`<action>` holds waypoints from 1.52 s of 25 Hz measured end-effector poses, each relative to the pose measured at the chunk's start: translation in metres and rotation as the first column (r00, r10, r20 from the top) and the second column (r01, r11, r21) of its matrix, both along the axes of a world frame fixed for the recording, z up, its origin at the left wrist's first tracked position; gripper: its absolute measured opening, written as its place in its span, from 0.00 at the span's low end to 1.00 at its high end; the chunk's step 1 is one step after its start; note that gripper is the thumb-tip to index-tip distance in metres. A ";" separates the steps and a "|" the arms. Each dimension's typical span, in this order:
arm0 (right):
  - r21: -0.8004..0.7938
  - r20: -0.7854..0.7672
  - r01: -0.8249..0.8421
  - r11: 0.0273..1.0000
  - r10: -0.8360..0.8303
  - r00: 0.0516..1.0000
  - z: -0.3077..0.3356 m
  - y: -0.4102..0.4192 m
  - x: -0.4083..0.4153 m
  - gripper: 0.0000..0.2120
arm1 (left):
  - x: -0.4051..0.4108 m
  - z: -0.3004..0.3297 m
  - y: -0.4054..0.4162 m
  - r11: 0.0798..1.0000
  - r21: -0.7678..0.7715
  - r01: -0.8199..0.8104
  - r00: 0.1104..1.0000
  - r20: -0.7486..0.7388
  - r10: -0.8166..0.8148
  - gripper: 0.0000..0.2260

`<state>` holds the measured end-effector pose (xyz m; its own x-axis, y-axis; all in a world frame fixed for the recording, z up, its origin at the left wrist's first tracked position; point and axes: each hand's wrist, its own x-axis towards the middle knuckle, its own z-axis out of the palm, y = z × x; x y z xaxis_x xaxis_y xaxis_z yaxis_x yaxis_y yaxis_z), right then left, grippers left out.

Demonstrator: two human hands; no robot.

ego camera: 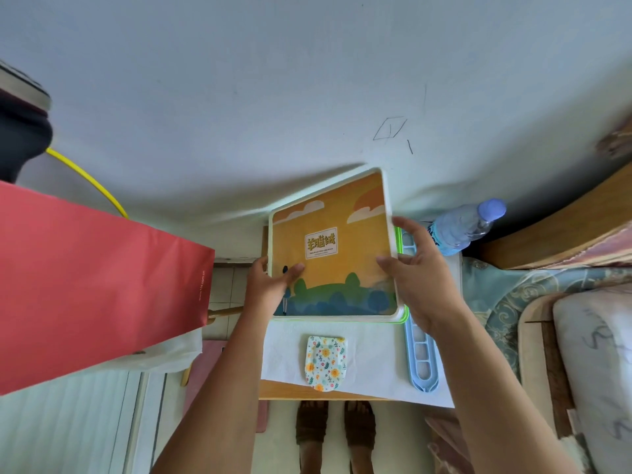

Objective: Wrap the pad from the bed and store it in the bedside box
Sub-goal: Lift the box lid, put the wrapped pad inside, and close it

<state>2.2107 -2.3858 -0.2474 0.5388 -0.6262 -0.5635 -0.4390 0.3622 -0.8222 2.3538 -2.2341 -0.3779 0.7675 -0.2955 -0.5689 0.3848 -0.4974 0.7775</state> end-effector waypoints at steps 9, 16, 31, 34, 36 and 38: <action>0.049 -0.043 0.070 0.996 -0.068 0.997 -0.002 -0.015 -0.086 0.21 | -0.055 0.046 0.012 0.986 0.010 0.165 0.984 -0.066 -0.164 0.41; -0.251 -0.565 0.073 0.965 -0.208 0.798 -0.025 -0.048 -0.206 0.33 | -0.168 0.038 -0.017 0.904 -0.221 0.367 0.856 -0.300 -0.421 0.28; -0.011 -0.757 0.108 0.994 -0.079 0.649 -0.111 -0.080 -0.264 0.45 | -0.231 -0.022 -0.073 0.728 0.194 0.658 0.747 -0.296 -0.595 0.42; -0.030 -0.739 0.156 0.987 -0.127 0.661 -0.120 -0.074 -0.261 0.42 | -0.226 -0.025 -0.071 0.732 0.183 0.657 0.742 -0.333 -0.582 0.37; -0.057 -0.715 0.165 0.985 -0.155 0.682 -0.122 -0.070 -0.260 0.40 | -0.224 -0.024 -0.067 0.741 0.128 0.659 0.735 -0.317 -0.600 0.32; -0.083 -0.706 0.111 0.990 -0.137 0.695 -0.120 -0.065 -0.260 0.38 | -0.221 -0.022 -0.056 0.740 0.115 0.662 0.739 -0.261 -0.621 0.30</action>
<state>1.9510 -2.4509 -0.3672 -0.0959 -0.6825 -0.7245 -0.8490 0.4361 -0.2984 2.1330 -2.2896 -0.4002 0.3021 -0.5486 -0.7796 0.0500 -0.8076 0.5876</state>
